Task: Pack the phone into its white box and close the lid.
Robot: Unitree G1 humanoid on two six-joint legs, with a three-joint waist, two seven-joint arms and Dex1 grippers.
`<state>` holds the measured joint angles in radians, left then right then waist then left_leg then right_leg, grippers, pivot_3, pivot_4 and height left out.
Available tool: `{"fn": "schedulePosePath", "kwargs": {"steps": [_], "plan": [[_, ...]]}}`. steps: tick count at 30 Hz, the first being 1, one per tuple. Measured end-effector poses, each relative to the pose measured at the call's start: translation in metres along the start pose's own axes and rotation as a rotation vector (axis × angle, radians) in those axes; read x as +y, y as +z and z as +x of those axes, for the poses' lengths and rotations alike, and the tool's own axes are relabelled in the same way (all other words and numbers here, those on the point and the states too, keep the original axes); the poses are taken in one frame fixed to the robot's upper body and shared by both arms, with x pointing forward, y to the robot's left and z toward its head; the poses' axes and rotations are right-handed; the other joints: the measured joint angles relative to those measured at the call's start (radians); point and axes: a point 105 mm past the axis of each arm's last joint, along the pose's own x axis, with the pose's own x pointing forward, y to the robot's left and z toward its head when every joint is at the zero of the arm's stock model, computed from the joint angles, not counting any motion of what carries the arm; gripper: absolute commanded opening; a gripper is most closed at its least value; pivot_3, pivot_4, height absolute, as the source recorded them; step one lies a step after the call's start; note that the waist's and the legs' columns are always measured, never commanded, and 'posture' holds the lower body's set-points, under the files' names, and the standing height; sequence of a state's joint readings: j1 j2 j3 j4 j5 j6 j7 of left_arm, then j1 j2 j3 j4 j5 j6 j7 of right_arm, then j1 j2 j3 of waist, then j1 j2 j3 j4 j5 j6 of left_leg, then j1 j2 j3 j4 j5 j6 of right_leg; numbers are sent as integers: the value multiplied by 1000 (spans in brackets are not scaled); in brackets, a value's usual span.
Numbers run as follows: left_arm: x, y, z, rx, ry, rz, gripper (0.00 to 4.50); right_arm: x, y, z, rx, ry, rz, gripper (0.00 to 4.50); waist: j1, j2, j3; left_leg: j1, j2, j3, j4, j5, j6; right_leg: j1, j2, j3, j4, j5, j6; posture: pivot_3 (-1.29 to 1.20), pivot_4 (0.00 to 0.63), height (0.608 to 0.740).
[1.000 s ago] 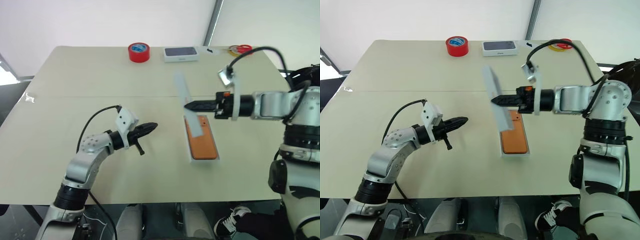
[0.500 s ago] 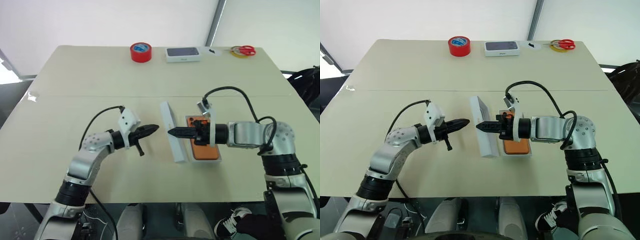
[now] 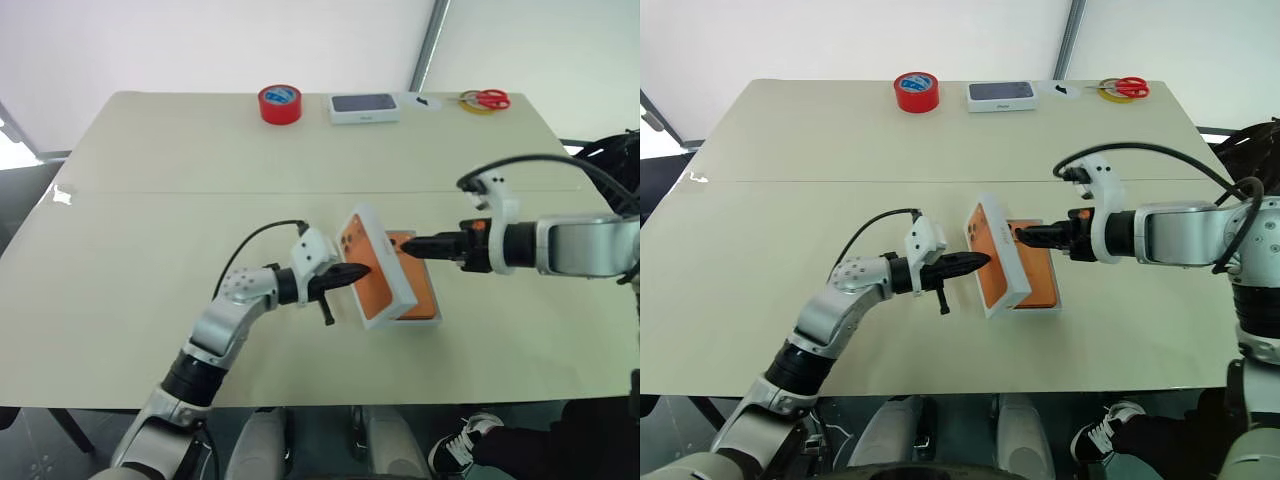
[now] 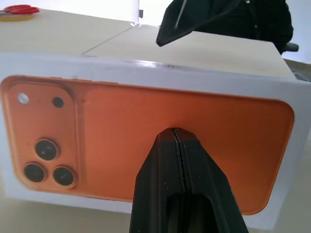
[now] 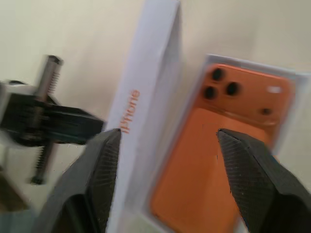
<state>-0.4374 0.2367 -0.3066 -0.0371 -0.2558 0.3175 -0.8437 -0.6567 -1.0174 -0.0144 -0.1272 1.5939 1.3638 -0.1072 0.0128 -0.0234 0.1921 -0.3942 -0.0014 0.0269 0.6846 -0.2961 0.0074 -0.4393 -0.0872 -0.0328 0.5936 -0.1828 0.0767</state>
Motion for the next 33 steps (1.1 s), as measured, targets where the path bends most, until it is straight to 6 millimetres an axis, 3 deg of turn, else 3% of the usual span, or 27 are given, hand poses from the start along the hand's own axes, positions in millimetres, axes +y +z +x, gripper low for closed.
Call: {"fn": "schedulePosePath", "kwargs": {"steps": [4,10,17,21,28,33], "plan": [[-3,1,12,-3,-27,-7,0,-23,-2,2,-12,-94,-69,47,-1,0,0,0,0,0,0,0,0,0,0,0,0,0,0,0,150,736],[4,3,14,-13,3,-18,0,-46,-1,10,-48,-226,-327,47,0,0,0,0,-1,0,0,0,0,-1,0,0,0,1,2,0,150,736],[38,-5,-22,105,176,-60,0,-54,-16,23,26,-269,-530,47,-1,0,0,0,0,0,0,0,0,-1,0,0,1,0,1,0,150,736],[38,-16,-37,214,175,-91,0,-50,-18,31,24,-252,-548,47,0,0,0,0,-1,0,0,0,0,-1,0,0,1,1,1,0,150,736],[15,-34,-9,293,55,-104,0,-48,-21,34,49,-234,-574,47,1,0,0,-1,-3,0,1,0,0,0,-3,0,0,0,0,0,150,736],[12,-32,10,261,41,-101,0,-43,-28,36,68,-215,-584,47,0,0,0,0,-2,0,1,0,0,-1,-1,0,1,1,1,0,150,736]]}}
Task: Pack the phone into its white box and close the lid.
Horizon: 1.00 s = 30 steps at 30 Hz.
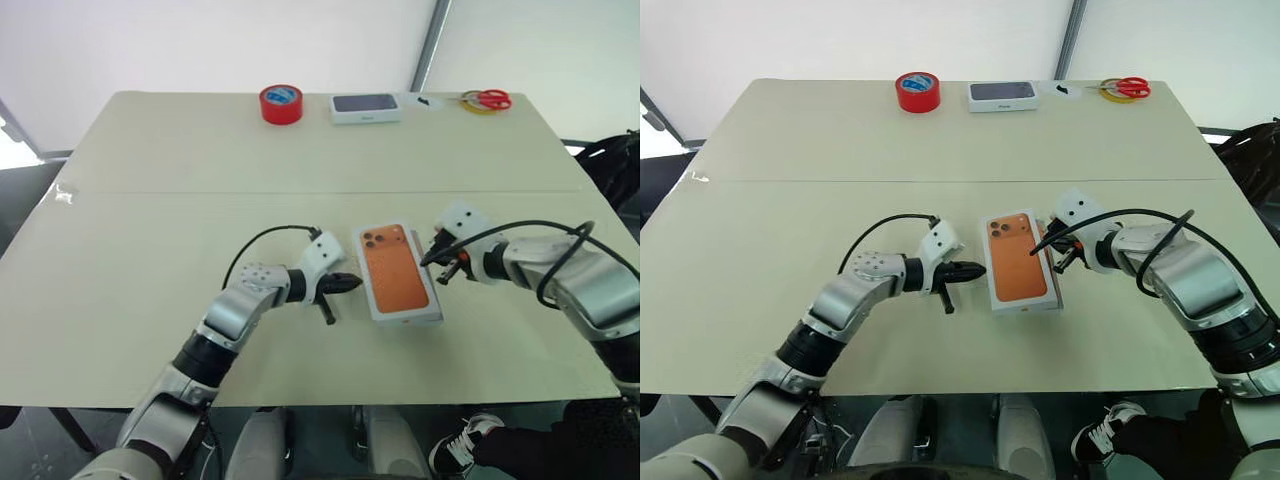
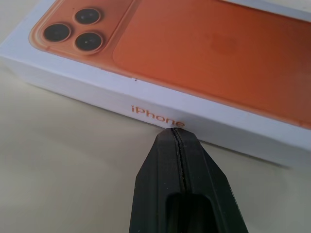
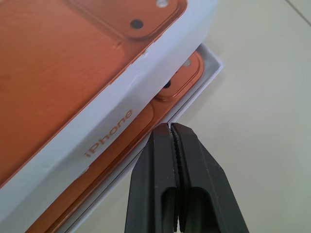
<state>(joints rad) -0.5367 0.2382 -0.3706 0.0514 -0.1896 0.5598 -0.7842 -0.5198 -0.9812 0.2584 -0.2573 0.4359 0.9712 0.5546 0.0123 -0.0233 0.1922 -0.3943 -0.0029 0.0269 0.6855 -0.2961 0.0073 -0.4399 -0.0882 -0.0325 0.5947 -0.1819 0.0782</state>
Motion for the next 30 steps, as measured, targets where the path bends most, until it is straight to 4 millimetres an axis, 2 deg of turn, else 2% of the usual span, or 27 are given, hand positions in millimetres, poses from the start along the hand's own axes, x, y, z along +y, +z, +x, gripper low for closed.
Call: {"fn": "schedulePosePath", "kwargs": {"steps": [10,30], "plan": [[-4,7,8,-36,-8,9,0,3,-6,-7,19,-3,4,47,2,0,0,0,0,0,0,0,0,0,0,0,0,0,-1,0,150,736],[-7,12,16,-64,5,-4,0,0,-15,-4,39,-44,9,47,2,0,0,0,0,0,0,0,0,0,0,0,0,1,1,0,150,736]]}}
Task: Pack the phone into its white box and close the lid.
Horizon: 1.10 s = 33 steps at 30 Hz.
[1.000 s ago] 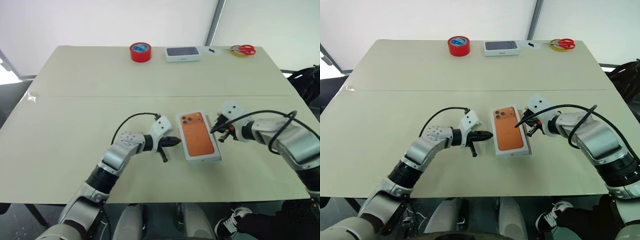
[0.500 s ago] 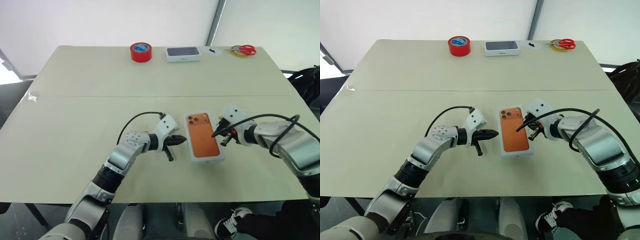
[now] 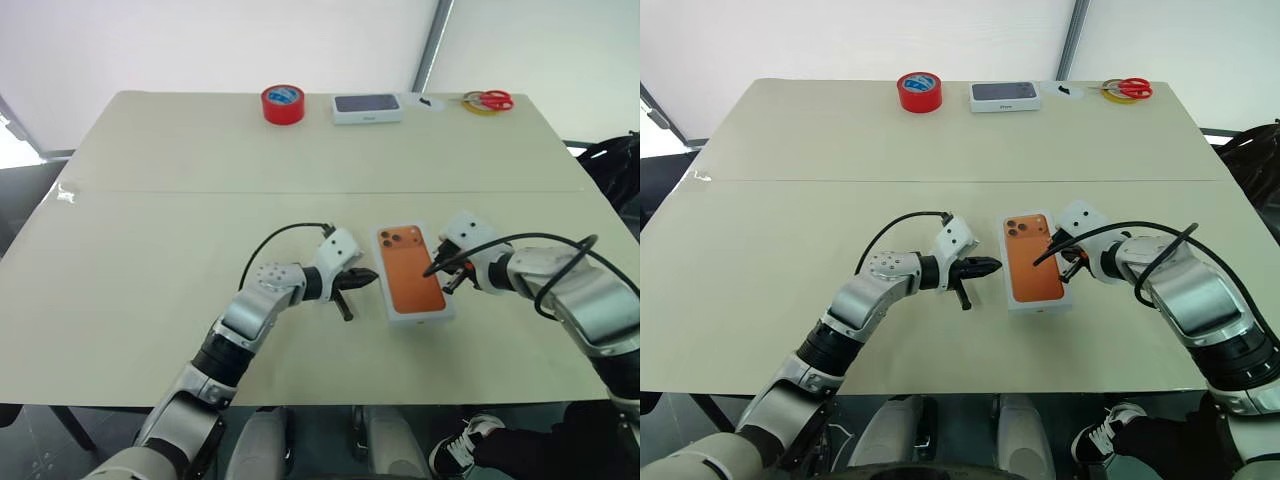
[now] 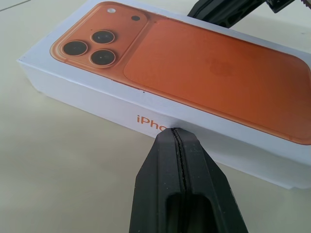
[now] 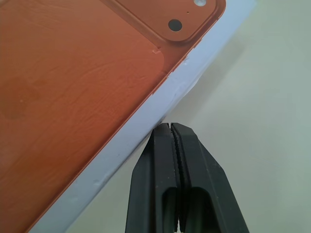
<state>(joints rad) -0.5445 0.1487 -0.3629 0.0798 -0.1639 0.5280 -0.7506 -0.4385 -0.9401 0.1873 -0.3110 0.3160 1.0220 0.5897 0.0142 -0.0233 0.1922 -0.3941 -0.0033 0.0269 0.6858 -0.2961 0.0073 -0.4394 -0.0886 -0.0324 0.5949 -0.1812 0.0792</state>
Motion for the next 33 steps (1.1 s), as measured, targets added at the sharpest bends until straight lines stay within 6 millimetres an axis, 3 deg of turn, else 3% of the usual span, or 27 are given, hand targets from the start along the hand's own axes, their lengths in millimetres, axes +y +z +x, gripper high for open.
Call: {"fn": "schedulePosePath", "kwargs": {"steps": [18,25,29,33], "plan": [[1,2,0,-12,7,6,0,0,-7,0,17,-4,-18,47,0,0,0,0,0,0,0,0,0,0,0,0,0,0,0,0,150,736],[30,16,-14,-77,111,-38,0,-23,-7,-31,-39,-18,-57,47,2,0,0,1,0,0,0,0,0,1,0,0,0,0,1,0,150,736],[32,35,-8,-130,102,-38,0,-3,-9,-42,-101,102,-37,47,3,0,0,2,0,-1,0,0,0,4,0,-1,-1,0,1,0,150,736],[23,30,11,-101,63,-38,0,34,-12,-47,-130,252,-40,47,1,0,0,3,-1,-1,0,0,0,5,0,-1,-1,0,1,0,150,736]]}}
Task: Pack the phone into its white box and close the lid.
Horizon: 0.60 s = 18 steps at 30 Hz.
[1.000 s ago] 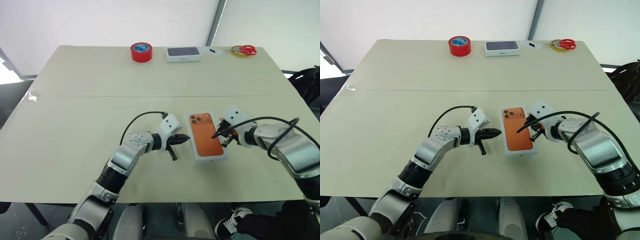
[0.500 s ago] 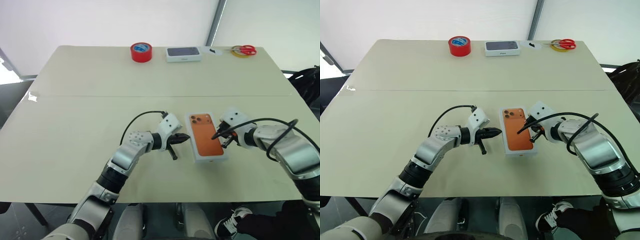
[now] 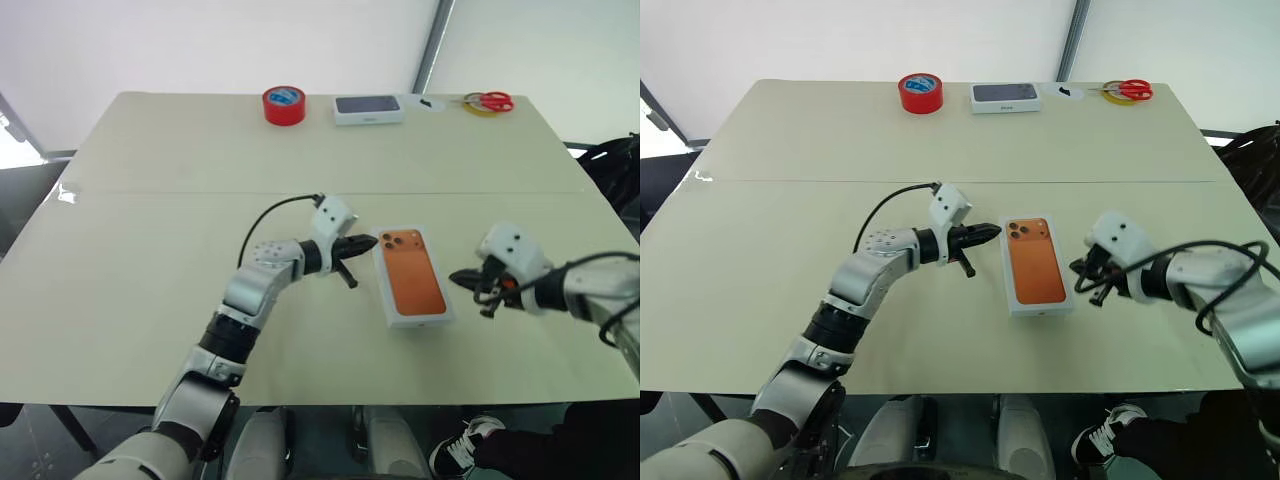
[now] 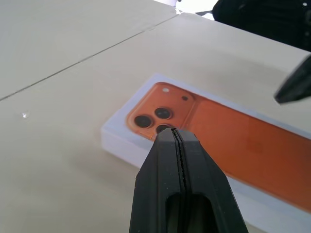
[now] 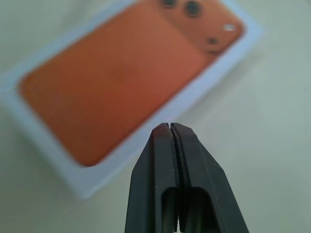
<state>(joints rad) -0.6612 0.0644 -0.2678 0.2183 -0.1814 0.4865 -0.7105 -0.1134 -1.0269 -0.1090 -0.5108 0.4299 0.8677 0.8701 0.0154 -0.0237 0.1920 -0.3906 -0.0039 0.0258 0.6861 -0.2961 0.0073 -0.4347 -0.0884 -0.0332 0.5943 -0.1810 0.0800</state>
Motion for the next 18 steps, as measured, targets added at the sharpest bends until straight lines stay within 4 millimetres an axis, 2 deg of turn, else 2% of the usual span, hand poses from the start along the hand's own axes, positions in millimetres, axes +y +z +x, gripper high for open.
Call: {"fn": "schedulePosePath", "kwargs": {"steps": [2,4,7,11,14,18], "plan": [[-8,-10,12,53,-26,18,0,12,-4,7,4,31,11,47,-1,0,0,0,0,0,0,0,0,0,0,0,0,0,0,0,150,736],[-9,-17,17,90,-26,48,0,14,-9,11,19,25,27,47,-1,0,0,0,0,0,0,0,0,0,0,0,0,-1,-2,0,150,736],[-10,-15,23,112,-24,121,0,13,-11,14,25,0,25,47,-1,0,-1,1,0,0,0,0,0,1,0,0,0,-2,-3,0,150,736],[-4,-13,20,95,-2,105,0,8,-9,15,5,-36,15,47,-1,-1,-1,1,0,0,0,0,0,1,0,0,0,-2,-3,0,150,736],[17,-6,0,45,78,72,0,-10,1,11,-56,-121,9,47,-6,0,-1,1,1,0,0,0,0,-1,1,0,1,0,0,0,150,736],[49,12,-57,-59,241,83,0,-52,20,1,-184,-291,-30,47,-7,0,-1,1,1,0,-1,0,0,-1,1,0,2,0,0,0,150,736]]}}
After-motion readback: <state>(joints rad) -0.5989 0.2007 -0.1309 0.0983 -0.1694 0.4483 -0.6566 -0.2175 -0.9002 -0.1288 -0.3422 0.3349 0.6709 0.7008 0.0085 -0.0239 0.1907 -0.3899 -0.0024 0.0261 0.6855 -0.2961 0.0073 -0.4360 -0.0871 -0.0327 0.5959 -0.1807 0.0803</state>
